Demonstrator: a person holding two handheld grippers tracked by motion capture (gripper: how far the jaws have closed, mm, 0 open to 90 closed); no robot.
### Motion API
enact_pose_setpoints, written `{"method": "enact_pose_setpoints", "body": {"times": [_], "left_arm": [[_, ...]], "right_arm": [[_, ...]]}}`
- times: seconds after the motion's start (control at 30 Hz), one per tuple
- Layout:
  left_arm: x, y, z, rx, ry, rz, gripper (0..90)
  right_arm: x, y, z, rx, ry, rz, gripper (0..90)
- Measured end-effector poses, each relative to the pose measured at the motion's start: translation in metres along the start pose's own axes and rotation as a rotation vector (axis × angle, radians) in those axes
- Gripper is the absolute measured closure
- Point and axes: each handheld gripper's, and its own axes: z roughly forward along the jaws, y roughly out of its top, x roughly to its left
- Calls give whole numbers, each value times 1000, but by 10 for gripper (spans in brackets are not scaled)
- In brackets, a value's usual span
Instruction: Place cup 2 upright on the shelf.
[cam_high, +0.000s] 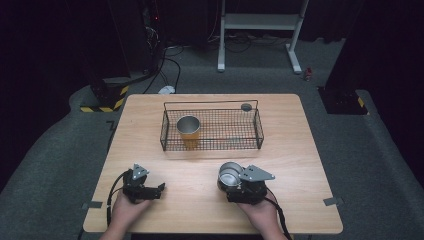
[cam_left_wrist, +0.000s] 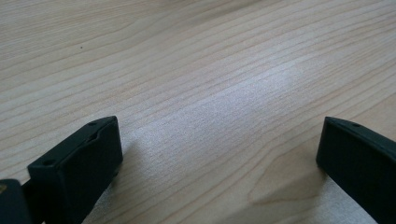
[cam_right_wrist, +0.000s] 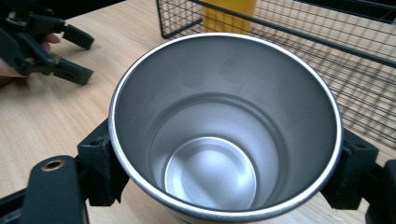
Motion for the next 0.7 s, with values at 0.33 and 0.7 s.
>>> {"method": "enact_pose_setpoints", "body": {"times": [0.33,0.7], "left_arm": [[0,0,0,0,0,-1,7],[0,0,0,1,1,-1,6]], "right_arm": [[-19,-3,-9,-13,-58,33,186],[-32,-4,-18,-23,-110,52,186]]}}
